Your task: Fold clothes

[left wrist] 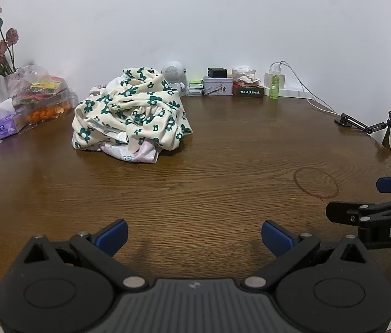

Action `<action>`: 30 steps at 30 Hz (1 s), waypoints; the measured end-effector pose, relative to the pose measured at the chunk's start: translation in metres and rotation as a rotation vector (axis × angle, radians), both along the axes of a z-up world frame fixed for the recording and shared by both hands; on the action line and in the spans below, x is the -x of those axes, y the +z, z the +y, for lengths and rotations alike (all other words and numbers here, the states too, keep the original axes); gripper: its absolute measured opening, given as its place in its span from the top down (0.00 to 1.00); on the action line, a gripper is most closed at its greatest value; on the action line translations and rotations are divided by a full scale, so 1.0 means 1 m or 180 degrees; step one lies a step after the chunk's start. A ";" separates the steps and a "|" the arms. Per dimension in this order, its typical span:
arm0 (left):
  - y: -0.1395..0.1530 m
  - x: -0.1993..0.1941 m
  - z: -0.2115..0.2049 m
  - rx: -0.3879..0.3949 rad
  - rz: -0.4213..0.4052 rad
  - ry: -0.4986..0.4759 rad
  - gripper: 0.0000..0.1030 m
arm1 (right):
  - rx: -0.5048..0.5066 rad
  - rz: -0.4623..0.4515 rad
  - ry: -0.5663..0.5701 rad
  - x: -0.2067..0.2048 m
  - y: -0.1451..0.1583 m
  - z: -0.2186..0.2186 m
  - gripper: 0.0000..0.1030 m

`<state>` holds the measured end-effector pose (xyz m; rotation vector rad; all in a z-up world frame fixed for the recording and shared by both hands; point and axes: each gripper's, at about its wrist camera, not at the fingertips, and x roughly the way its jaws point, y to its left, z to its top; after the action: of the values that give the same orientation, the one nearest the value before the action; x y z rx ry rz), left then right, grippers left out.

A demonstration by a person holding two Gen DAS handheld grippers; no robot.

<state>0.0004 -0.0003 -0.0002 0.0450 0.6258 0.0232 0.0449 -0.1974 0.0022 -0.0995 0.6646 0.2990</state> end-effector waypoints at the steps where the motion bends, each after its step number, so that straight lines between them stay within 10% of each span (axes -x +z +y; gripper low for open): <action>1: 0.000 -0.001 -0.001 0.0006 0.0005 0.0005 0.00 | 0.0002 0.0000 -0.0001 0.000 0.000 0.000 0.00; 30: -0.009 -0.008 -0.006 0.0073 0.0053 0.0042 0.00 | -0.0031 0.0036 -0.0055 -0.008 -0.003 -0.003 0.00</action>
<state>0.0082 -0.0058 -0.0090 0.0188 0.6428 0.0285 0.0528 -0.2005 -0.0006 -0.0827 0.6748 0.2864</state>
